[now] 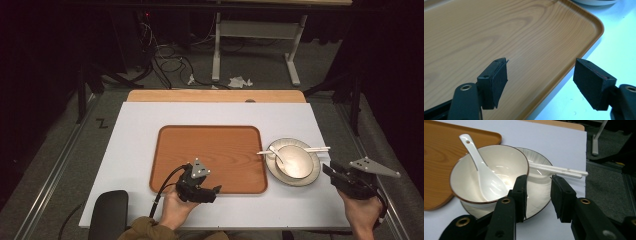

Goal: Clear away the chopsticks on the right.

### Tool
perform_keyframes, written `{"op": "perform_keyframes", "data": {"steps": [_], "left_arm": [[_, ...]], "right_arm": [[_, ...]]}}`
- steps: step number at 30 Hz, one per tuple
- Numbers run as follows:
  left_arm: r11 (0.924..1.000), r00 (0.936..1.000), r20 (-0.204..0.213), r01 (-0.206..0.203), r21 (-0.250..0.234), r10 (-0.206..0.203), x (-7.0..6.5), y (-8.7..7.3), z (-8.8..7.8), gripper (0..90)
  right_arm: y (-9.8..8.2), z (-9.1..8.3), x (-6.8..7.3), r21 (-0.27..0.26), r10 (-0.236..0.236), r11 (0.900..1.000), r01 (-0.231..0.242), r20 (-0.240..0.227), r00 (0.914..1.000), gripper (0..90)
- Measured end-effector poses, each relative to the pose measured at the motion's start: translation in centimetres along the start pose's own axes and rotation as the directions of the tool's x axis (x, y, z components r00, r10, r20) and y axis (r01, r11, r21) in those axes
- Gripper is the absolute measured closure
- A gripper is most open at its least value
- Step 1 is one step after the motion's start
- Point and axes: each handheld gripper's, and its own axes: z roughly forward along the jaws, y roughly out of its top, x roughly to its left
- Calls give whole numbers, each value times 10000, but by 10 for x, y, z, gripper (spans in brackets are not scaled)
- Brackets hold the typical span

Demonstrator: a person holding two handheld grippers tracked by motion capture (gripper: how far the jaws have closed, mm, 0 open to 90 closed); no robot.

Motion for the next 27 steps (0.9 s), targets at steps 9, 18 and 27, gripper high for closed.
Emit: {"op": "perform_keyframes", "data": {"steps": [9, 18, 27], "left_arm": [[9985, 9975, -455, 542, -74, -545, 5, -12, -13, 272], [9961, 9918, -922, 881, -36, -881, 7, -23, -22, 273], [9938, 9864, -1210, 1115, -26, -1110, 8, -31, -29, 273]], "right_arm": [[13, 23, -14, 599, -173, 9981, 158, 244, 9996, 696], [25, 55, -25, 1082, -30, 9941, 66, -332, 9994, 708], [32, 82, -35, 1457, -99, 9892, 129, -212, 9997, 714]]}}
